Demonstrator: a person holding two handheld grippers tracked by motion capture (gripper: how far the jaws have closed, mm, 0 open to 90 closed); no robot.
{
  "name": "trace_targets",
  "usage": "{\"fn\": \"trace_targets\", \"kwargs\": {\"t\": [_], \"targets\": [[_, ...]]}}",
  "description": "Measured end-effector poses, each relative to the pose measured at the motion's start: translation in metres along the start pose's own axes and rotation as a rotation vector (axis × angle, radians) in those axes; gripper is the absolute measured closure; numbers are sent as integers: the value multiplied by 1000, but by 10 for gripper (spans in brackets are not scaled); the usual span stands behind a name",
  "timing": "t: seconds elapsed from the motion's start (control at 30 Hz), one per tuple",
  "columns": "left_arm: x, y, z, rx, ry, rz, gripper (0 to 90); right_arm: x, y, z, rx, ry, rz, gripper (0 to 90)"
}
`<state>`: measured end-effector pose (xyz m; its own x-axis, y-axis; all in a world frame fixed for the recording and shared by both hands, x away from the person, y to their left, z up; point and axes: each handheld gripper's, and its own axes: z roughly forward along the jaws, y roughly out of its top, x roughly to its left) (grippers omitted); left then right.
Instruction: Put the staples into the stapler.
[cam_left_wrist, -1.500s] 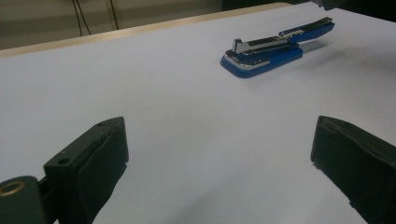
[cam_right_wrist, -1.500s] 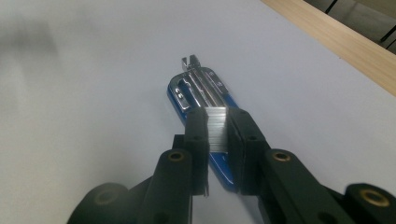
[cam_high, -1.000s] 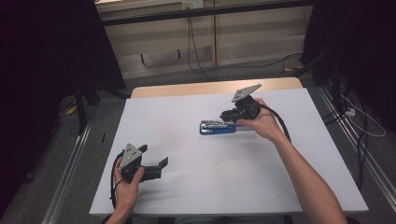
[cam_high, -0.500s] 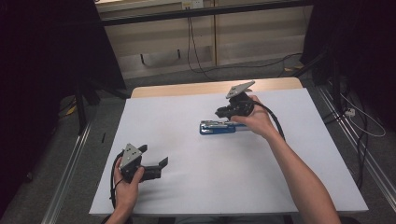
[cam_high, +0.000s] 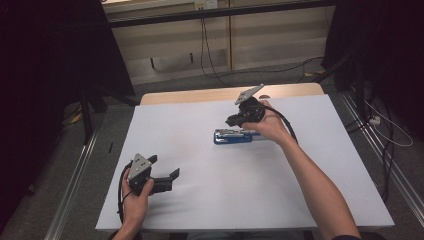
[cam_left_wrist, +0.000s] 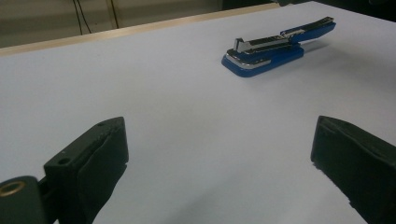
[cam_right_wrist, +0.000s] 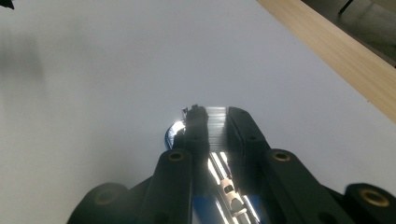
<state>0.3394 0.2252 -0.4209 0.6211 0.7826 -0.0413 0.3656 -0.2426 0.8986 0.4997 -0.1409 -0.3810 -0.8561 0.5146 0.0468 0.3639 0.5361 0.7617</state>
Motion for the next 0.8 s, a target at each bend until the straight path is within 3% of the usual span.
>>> {"fn": "trace_targets", "kwargs": {"t": [0.3,0.8], "targets": [[0,0,0,4,3,9,42,-1,5,5,12,14,-18,794],[0,0,0,1,1,5,42,-1,9,16,34,55,-99,795]]}}
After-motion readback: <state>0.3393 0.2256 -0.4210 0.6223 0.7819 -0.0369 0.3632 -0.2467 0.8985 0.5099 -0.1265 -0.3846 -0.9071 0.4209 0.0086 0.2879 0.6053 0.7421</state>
